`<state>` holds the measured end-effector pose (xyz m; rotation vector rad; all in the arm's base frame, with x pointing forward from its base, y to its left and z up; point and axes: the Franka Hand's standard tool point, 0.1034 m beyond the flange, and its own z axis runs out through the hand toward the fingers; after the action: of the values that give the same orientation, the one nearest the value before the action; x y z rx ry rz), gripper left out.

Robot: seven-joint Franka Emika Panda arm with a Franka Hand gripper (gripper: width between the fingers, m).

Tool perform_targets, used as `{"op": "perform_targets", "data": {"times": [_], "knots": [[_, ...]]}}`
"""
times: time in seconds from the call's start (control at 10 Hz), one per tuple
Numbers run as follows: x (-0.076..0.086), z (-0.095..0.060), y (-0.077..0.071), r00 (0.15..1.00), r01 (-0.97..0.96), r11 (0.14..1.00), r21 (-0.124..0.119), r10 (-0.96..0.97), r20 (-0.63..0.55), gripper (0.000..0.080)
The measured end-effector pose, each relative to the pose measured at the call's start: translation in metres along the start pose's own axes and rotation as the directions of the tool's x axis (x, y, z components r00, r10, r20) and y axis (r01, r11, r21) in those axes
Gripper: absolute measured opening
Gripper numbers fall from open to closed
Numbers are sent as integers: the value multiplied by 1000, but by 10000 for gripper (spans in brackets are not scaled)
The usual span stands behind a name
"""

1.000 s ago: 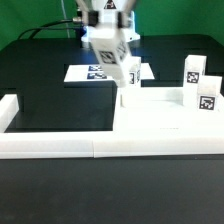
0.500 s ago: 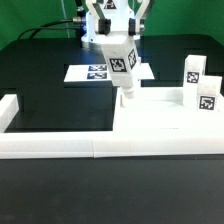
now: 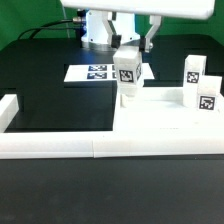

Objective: Assemble square table

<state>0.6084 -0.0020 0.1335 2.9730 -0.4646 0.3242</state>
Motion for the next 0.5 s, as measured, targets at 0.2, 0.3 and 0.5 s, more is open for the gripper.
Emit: {"op": "perform_targets", "data": {"times": [0.2,0.3,0.5], "knots": [[5,-4,-3,1000,-7,1000,5,7,-2,287],[4,-2,-2,1000,-7,1000,4,7,0,287],[7,-11,-22,998,-30,999,19,31,-58,287]]}}
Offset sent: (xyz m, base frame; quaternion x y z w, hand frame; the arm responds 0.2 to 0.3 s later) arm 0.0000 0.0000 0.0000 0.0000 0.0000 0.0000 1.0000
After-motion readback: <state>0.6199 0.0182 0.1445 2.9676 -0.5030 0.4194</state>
